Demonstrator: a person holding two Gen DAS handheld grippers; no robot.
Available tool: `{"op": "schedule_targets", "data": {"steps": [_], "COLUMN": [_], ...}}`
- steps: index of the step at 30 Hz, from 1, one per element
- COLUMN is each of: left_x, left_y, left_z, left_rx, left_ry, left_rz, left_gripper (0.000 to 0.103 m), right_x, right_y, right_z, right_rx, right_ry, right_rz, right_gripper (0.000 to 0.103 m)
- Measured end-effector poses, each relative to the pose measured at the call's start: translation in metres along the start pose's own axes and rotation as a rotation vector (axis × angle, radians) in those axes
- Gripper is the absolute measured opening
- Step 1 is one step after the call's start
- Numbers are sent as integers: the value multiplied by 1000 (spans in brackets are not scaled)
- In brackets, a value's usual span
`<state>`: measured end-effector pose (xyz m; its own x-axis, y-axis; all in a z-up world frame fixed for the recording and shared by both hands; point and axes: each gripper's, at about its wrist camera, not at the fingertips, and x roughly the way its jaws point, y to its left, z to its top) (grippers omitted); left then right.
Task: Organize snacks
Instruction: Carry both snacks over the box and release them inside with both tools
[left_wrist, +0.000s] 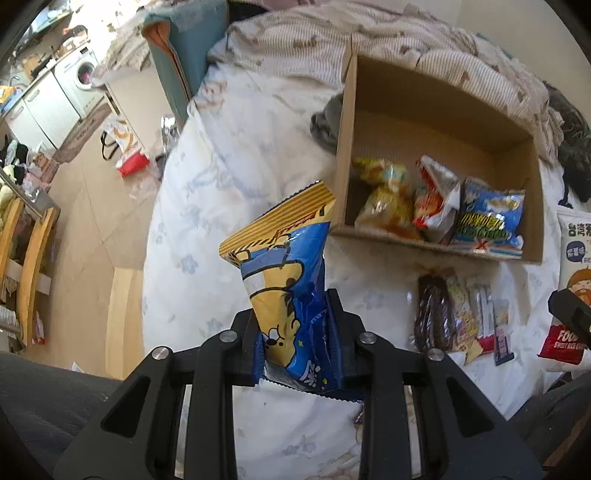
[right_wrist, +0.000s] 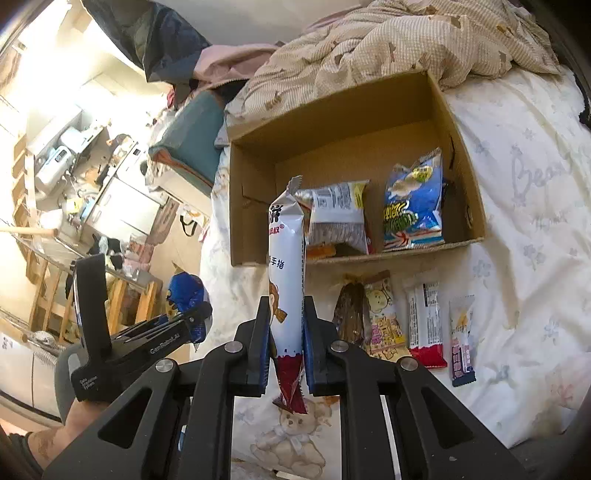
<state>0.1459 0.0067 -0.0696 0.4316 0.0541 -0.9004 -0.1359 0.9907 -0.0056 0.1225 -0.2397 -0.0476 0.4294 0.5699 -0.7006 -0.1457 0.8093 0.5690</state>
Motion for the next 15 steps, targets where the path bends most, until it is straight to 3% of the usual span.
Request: {"op": "schedule_targets", "data": {"steps": [6,15], "left_x": [-22,-44], "left_y": [-10,-25], "left_z": [8,55], "left_rx": [75,107], "left_ry": [-110,-169], "left_rz": [78,33], "left_gripper": [24,24], "right_x": [-8,-11], "right_y": [-1,-6], "right_z": [7,40], "right_rx": [26,31], "right_ry": [-35,-88], "right_rz": [26,19], "right_gripper": [15,15]}}
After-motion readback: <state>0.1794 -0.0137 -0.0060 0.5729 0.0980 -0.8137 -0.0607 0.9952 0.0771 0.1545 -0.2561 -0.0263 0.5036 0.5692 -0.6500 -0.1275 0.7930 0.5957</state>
